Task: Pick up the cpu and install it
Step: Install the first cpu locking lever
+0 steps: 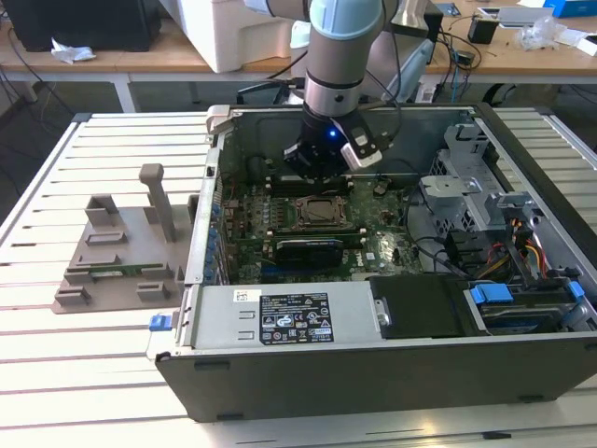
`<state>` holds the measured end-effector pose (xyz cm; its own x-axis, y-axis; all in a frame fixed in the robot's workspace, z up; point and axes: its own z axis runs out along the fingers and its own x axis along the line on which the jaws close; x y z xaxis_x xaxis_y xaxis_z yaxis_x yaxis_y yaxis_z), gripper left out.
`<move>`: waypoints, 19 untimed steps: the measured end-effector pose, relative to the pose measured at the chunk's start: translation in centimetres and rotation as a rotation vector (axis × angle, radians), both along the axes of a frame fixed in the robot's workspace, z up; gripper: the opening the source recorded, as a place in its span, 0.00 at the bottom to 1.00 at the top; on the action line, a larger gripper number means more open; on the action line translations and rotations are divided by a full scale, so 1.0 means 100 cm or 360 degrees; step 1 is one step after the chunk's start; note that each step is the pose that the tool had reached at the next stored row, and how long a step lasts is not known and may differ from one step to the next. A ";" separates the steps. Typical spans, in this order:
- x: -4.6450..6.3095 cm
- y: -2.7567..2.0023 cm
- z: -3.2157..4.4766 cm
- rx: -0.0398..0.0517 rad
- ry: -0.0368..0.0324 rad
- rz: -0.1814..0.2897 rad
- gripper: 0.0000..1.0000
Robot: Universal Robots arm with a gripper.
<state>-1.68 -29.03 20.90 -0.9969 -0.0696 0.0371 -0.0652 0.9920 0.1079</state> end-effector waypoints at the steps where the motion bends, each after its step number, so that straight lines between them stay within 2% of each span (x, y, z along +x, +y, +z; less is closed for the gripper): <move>1: 0.001 0.0000 -0.0003 0.0000 0.0000 0.0000 0.11; 8: 0.010 0.0000 -0.0046 0.0000 0.0003 0.0000 0.11; 19: 0.011 -0.0011 -0.0074 0.0000 0.0004 0.0000 0.11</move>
